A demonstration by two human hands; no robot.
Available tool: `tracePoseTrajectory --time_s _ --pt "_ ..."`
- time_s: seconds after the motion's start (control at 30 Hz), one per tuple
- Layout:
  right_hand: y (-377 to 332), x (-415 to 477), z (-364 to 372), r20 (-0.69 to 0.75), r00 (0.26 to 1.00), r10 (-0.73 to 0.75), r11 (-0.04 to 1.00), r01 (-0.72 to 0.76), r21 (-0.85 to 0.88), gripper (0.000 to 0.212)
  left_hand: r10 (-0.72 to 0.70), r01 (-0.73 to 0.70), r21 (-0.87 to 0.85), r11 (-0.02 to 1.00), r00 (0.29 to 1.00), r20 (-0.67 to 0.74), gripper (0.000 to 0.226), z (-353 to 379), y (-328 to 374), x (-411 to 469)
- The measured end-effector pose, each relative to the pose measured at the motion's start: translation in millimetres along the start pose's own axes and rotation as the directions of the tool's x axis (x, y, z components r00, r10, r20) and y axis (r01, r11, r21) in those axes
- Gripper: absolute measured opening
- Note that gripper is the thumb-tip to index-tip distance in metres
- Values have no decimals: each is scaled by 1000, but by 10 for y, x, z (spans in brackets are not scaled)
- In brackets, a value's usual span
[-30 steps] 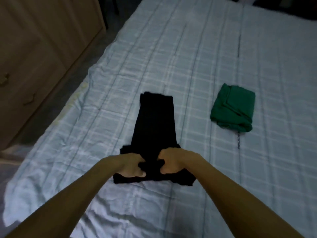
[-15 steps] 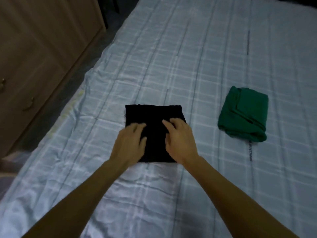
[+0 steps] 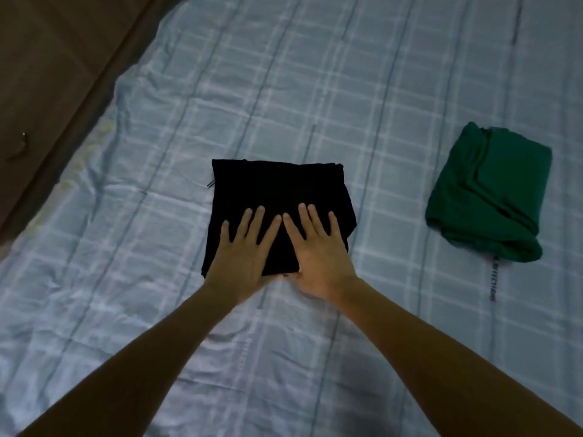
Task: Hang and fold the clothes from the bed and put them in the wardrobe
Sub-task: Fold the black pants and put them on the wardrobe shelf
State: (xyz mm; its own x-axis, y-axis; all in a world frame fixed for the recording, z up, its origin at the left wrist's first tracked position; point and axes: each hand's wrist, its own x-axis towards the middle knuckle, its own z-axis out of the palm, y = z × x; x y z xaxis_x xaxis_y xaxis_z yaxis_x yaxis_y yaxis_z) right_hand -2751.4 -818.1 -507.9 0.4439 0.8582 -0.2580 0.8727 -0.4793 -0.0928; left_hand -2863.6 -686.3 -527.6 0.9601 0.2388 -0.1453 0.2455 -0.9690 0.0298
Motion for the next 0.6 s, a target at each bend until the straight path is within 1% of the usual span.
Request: tracePoseTrajectory --time_s 0.07,0.13,0.17,0.23,0.3,0.37,0.5,0.6 --pt "-36 22 -8 -27 999 43 999 -43 11 89 -52 52 -1 999 999 -11 98 -56 32 41" --pt "-80 70 -24 -16 997 76 997 -76 9 74 -110 110 -1 994 994 11 92 -91 75 99" --pt "-94 89 -32 -10 997 77 997 -77 0 70 -115 115 13 993 993 24 89 -104 91 131" --pt "-94 106 -39 -21 997 68 997 -68 -24 67 -82 81 56 995 996 17 78 -124 99 180" --pt "-72 114 -45 -63 996 66 997 -69 -44 66 -47 48 63 997 999 -15 65 -179 74 209" --pt "-73 114 -103 -99 992 78 996 -82 -41 62 -21 23 50 998 999 -48 61 -274 46 208" --pt "-163 66 -359 -305 952 38 997 -58 -58 56 15 -4 60 998 981 -194 51 -575 -22 79" --pt "-331 -39 -685 -394 919 -16 996 -21 -88 56 29 -13 56 998 959 -284 54 -927 -116 -111"
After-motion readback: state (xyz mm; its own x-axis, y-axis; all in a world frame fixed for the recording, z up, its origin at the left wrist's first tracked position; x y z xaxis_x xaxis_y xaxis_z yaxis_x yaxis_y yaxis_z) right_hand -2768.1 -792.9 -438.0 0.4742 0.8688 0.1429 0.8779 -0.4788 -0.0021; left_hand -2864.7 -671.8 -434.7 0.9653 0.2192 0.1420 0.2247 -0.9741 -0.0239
